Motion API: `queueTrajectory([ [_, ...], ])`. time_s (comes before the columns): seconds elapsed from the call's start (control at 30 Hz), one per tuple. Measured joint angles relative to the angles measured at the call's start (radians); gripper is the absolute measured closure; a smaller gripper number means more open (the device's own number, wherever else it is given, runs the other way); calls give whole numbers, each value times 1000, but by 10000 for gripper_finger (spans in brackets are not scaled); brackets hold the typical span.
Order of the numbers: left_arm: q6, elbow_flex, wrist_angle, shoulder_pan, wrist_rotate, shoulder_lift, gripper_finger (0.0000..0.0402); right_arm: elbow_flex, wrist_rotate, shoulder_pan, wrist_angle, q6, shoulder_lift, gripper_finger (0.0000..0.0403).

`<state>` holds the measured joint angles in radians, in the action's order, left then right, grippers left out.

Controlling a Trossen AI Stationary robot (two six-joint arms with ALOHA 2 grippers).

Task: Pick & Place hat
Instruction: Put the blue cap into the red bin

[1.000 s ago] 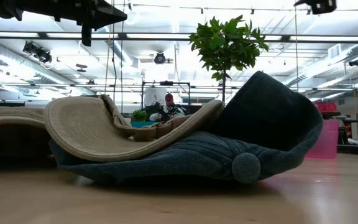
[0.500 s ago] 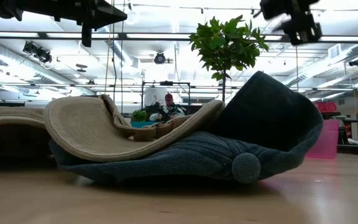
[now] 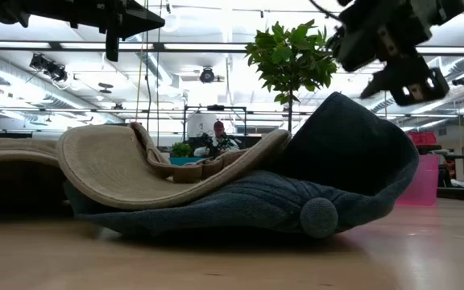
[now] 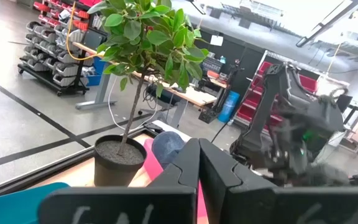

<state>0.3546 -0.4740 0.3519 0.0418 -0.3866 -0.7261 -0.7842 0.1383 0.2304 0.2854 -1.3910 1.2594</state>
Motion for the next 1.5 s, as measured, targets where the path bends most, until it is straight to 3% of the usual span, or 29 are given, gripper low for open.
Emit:
queueTrajectory([
  [0.4, -1, 0, -21, 0, 2, 0, 394, -155, 10, -4, -23, -69, 295, 186],
  [1.1, -2, 0, -30, 0, 76, 0, 394, -155, 34, -5, -190, -170, 452, 195],
  [1.23, 0, 1, -29, 0, 77, 0, 394, -155, 34, -6, -188, -168, 452, 239],
  [1.43, 1, 1, -29, 0, 77, 0, 394, -155, 32, -6, -188, -135, 452, 371],
  [1.5, 1, 1, -29, 0, 77, 0, 394, -154, 34, -6, -201, -110, 452, 389],
])
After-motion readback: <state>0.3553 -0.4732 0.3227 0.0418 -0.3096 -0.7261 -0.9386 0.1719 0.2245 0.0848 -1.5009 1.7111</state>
